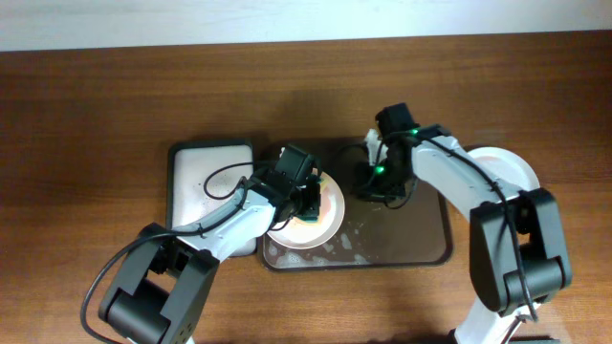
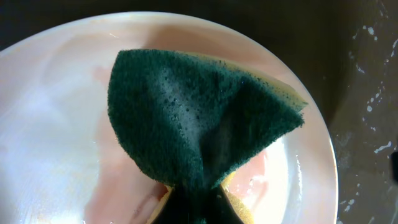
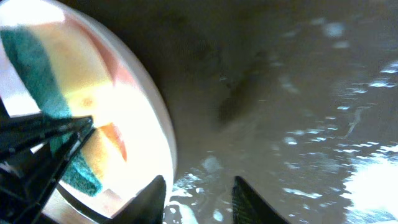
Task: Clean dirty plates on tray and stack at the side
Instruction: 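Scrub the pink plate with the sponge in the left gripper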
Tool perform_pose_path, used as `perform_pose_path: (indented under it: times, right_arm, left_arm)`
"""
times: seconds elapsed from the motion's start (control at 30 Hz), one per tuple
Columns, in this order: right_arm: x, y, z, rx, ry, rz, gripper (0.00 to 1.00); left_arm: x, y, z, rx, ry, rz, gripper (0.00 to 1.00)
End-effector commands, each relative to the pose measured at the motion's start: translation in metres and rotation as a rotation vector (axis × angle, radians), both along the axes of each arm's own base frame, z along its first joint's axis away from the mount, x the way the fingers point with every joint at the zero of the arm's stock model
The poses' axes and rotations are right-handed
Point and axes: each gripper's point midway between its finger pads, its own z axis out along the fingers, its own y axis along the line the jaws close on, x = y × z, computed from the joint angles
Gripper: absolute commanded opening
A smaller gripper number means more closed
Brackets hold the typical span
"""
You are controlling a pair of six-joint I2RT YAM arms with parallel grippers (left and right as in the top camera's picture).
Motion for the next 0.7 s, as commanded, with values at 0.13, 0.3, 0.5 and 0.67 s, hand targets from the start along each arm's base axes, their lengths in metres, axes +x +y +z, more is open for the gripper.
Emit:
perform_pose_path:
  times: [0.13,0.3,0.5,0.67]
  right_arm:
    - [-0.009,0.01,-0.018,-0.096,0.017,0.022,0.31]
    - [-0.011,0.01,-0.025,-0.104,0.045,-0.005,0.35]
    - [-0.01,0.006,-0.026,-0.126,0.093,-0.133,0.43]
    - [-0.014,0.005,-0.036,-0.141,0.124,-0.131,0.45]
  left_arm:
    - [0.0,0.007,0.005,0.022,-0.019,-0.001,0.0]
    - [-0.002,0.009,0.003,0.029,-0.008,-0.001,0.0]
    - [-0.004,0.01,0.002,0.036,0.003,-0.002,0.0]
    - [-0.012,0.016,-0.002,0.061,0.036,-0.001,0.0]
